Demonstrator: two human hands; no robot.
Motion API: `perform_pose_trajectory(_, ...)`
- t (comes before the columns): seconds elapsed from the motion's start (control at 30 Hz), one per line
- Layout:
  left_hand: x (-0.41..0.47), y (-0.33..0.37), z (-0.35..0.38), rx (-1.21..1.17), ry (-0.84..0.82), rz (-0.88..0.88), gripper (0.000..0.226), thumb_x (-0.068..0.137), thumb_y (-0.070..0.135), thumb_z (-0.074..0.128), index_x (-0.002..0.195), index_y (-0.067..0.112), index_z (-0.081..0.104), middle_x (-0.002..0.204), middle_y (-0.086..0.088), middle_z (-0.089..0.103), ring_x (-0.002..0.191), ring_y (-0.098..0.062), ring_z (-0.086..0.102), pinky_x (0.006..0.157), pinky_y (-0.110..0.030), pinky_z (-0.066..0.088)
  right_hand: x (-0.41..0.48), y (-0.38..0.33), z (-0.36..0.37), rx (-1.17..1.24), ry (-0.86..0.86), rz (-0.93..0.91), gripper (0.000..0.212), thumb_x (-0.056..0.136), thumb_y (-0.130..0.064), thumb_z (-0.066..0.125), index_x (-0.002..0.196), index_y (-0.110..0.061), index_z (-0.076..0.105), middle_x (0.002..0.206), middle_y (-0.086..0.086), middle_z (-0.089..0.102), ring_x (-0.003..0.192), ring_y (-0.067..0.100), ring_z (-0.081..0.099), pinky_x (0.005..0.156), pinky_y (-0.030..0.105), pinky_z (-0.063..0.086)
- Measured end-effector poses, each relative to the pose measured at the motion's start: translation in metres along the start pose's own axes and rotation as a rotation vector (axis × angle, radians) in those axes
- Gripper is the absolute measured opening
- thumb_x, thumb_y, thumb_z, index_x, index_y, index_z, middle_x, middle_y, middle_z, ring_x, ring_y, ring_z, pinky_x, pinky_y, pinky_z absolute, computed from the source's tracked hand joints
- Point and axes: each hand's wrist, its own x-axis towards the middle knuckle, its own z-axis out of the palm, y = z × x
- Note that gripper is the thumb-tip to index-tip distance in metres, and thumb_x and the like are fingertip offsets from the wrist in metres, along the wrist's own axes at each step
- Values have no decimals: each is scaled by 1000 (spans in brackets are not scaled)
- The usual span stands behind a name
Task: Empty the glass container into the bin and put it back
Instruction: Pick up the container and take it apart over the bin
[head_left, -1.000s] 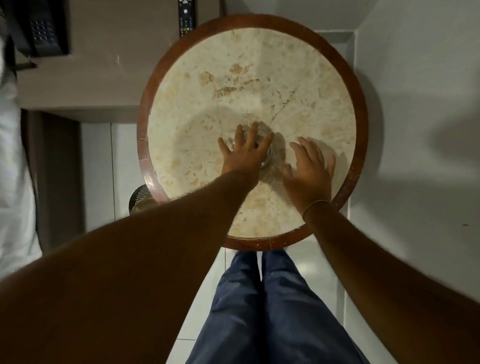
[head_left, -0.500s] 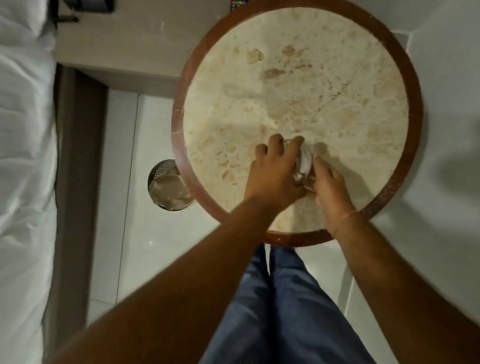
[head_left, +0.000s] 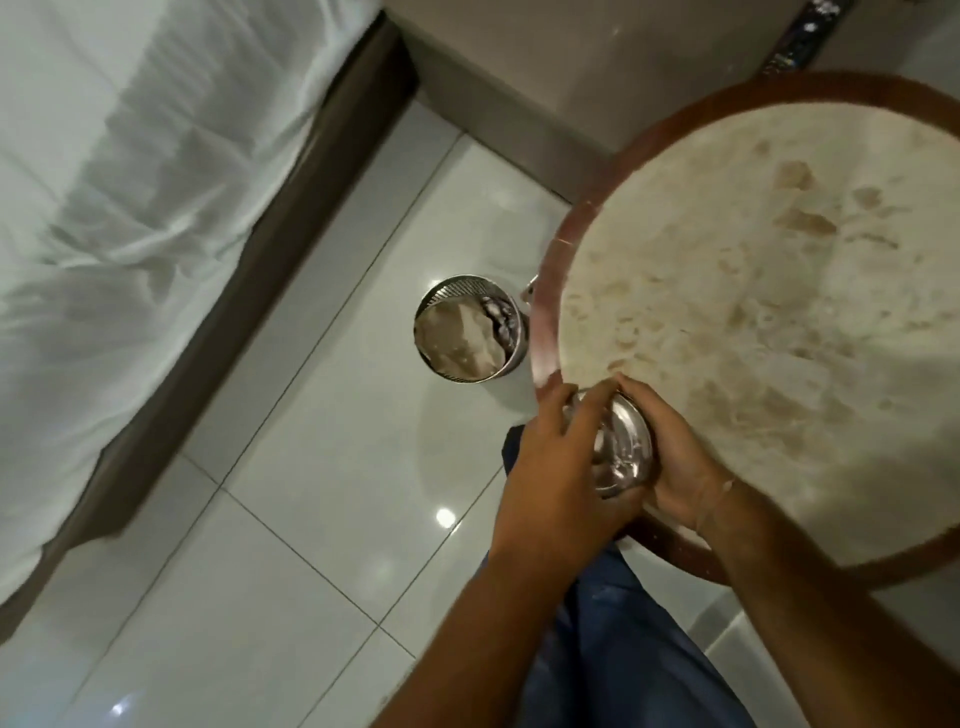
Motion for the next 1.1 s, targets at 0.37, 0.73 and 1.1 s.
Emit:
perform_pose_trajectory(0.37, -52, -107, -50, -398, 482, -391, 94, 76, 44, 91, 155, 43, 39, 145, 26, 45, 128, 20, 44, 99, -2, 39, 50, -13, 112, -591, 85, -132, 72, 98, -75, 54, 145, -21, 68, 147, 10, 70, 133, 31, 68, 114, 53, 55)
perform_pose_trajectory(0.73, -89, -162, -33, -556, 629, -611, 96, 76, 45, 91, 155, 43, 37, 144, 27, 44, 126, 23, 43, 95, 3, 37, 121, 13, 194, -1381, -61, -856, 69, 94, -58, 78, 153, -29, 57, 151, 0, 65, 139, 18, 61, 112, 35, 57)
perform_pose_trajectory(1.1, -91, -176, -18, -740, 651, -710, 98, 76, 53, 87, 157, 44, 33, 152, 21, 42, 118, 35, 38, 88, 8, 35, 139, 10, 202, -1422, 73, -1070, 73, 94, -57, 79, 152, -15, 61, 146, 7, 70, 133, 21, 68, 109, 43, 62)
